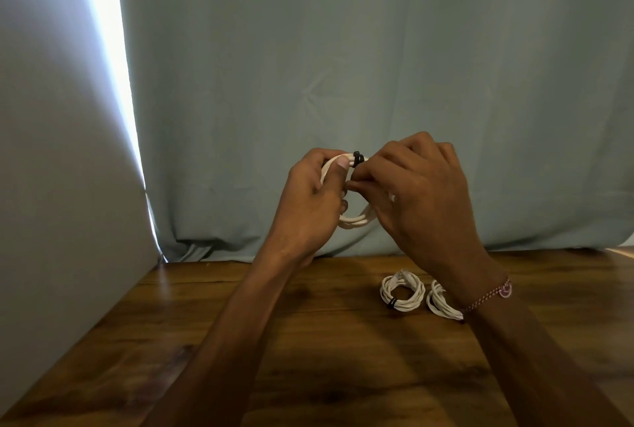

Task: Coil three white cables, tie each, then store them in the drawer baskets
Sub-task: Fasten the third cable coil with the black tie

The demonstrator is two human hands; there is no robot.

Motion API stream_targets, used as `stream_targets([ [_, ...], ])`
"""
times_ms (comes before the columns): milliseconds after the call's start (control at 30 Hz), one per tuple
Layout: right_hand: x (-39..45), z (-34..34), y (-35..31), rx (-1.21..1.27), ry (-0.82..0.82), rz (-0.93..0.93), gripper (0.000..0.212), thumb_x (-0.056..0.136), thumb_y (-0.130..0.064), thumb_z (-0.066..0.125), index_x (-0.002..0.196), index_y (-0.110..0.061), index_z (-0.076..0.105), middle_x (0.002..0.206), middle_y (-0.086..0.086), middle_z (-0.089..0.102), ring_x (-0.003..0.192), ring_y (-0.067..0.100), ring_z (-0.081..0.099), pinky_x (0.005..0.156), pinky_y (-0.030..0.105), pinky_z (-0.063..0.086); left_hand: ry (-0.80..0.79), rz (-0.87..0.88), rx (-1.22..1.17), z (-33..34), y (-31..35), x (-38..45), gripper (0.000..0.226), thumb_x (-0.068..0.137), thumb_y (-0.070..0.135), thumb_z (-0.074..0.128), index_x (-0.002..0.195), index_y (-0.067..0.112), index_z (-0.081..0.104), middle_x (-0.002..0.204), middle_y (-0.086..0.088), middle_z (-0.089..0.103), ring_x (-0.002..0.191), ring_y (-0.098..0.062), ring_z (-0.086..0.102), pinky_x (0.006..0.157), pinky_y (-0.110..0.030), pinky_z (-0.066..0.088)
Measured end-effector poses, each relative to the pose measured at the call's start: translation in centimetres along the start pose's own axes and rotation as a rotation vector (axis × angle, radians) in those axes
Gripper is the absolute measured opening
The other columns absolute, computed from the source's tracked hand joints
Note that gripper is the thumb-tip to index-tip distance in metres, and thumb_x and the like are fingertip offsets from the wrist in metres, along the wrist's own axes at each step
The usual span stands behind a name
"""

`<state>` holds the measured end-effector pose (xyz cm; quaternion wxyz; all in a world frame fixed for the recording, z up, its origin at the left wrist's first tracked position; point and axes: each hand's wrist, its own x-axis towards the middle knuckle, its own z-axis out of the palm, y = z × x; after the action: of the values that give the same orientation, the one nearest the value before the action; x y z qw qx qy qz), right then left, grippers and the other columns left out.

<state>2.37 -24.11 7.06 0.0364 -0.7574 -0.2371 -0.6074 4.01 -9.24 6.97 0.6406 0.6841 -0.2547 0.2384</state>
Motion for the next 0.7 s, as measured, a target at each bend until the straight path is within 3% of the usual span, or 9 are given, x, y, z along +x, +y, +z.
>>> stream_targets([
  [167,0.3,-0.5,0.0,0.212,-0.042,0.075,0.031,0.083,-0.048,0.069,0.096,-0.020,0.074,0.094,0.000,0.066,0.090,0.021,0.056,0.074,0.031,0.040,0.016,0.016,0.021,-0.9,0.4,0.0,0.024,0.107,0.024,0.049,0.115,0.014,0.069,0.081,-0.003,0.066,0.066,-0.010,0.060,0.065,-0.028,0.055],
  [300,0.5,-1.1,0.2,0.331,-0.043,0.169,0.030,0.079,-0.045,0.079,0.097,-0.021,0.075,0.098,-0.003,0.065,0.091,0.015,0.058,0.074,0.025,0.046,0.043,-0.018,-0.038,-1.2,0.7,0.2,0.024,0.106,0.020,0.051,0.113,0.013,0.072,0.069,0.005,0.061,0.066,-0.009,0.060,0.065,-0.028,0.057],
  [500,0.6,-1.3,-0.3,0.494,0.006,0.408,0.024,0.083,-0.035,0.081,0.100,-0.020,0.070,0.096,-0.007,0.069,0.086,0.006,0.067,0.072,0.027,0.060,0.034,-0.080,-0.140,-0.5,1.2,-0.4,0.021,0.102,0.014,0.058,0.110,0.006,0.076,0.079,-0.005,0.065,0.075,-0.013,0.062,0.067,-0.042,0.064],
  [600,0.7,-1.1,-0.4,0.620,-0.047,0.559,0.035,0.079,-0.035,0.084,0.105,-0.023,0.064,0.096,-0.012,0.070,0.082,0.003,0.070,0.069,0.022,0.061,0.032,-0.090,-0.155,-0.4,1.5,-0.5,0.021,0.101,0.011,0.059,0.108,0.005,0.077,0.084,-0.013,0.069,0.076,-0.014,0.063,0.068,-0.043,0.064],
  [700,0.6,-0.9,0.0,0.660,-0.064,0.575,0.037,0.078,-0.033,0.085,0.106,-0.024,0.062,0.094,-0.015,0.069,0.081,-0.002,0.070,0.069,0.016,0.059,0.031,-0.074,-0.114,-0.4,1.5,-0.6,0.020,0.100,0.012,0.060,0.107,0.008,0.079,0.092,-0.012,0.073,0.074,-0.011,0.066,0.069,-0.041,0.064],
])
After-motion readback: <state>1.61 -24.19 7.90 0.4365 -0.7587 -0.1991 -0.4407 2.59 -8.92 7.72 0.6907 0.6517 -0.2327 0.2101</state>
